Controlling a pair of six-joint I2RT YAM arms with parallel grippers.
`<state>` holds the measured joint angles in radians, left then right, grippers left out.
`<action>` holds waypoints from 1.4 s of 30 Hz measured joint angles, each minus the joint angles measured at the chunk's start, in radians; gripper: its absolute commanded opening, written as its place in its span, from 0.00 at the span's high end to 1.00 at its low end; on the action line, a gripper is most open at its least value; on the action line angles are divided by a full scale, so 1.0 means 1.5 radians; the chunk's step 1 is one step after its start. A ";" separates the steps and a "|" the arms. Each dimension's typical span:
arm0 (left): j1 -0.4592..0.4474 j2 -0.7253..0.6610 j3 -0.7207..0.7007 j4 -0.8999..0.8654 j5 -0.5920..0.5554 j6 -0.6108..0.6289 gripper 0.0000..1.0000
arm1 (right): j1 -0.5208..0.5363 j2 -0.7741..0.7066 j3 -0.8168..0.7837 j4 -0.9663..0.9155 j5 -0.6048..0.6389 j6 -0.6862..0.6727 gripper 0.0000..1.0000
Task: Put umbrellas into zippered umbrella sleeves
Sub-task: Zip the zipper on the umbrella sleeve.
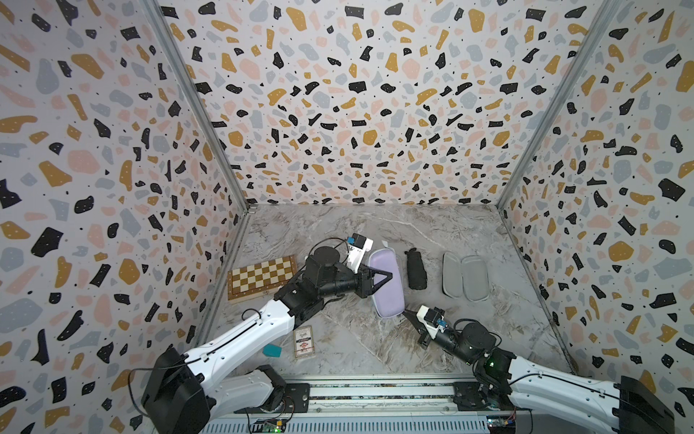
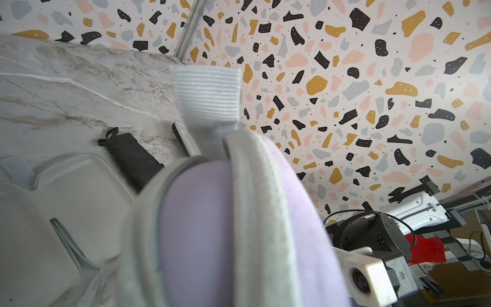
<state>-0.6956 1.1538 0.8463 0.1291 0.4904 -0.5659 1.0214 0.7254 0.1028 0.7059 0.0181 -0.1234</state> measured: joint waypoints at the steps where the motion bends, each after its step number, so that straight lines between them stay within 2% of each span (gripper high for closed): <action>1: 0.000 0.000 0.000 0.001 -0.006 -0.002 1.00 | 0.004 0.008 0.003 0.000 0.003 0.004 1.00; 9: -0.001 -0.008 -0.010 0.008 -0.049 -0.031 1.00 | 0.030 0.048 0.016 0.015 0.032 0.041 1.00; 19: -0.001 -0.028 -0.060 0.051 -0.119 -0.055 1.00 | 0.045 0.144 0.052 0.033 0.046 0.090 1.00; 32: 0.006 -0.020 -0.076 0.094 -0.140 -0.077 1.00 | 0.057 0.213 0.081 0.077 0.031 0.137 1.00; 42: 0.013 -0.016 -0.113 0.144 -0.192 -0.098 1.00 | 0.061 0.289 0.131 0.077 0.041 0.185 1.00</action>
<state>-0.6758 1.1305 0.6769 0.3458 0.2024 -0.7128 1.1133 1.1591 0.2996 0.8207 0.0795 0.1535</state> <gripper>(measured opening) 0.343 0.045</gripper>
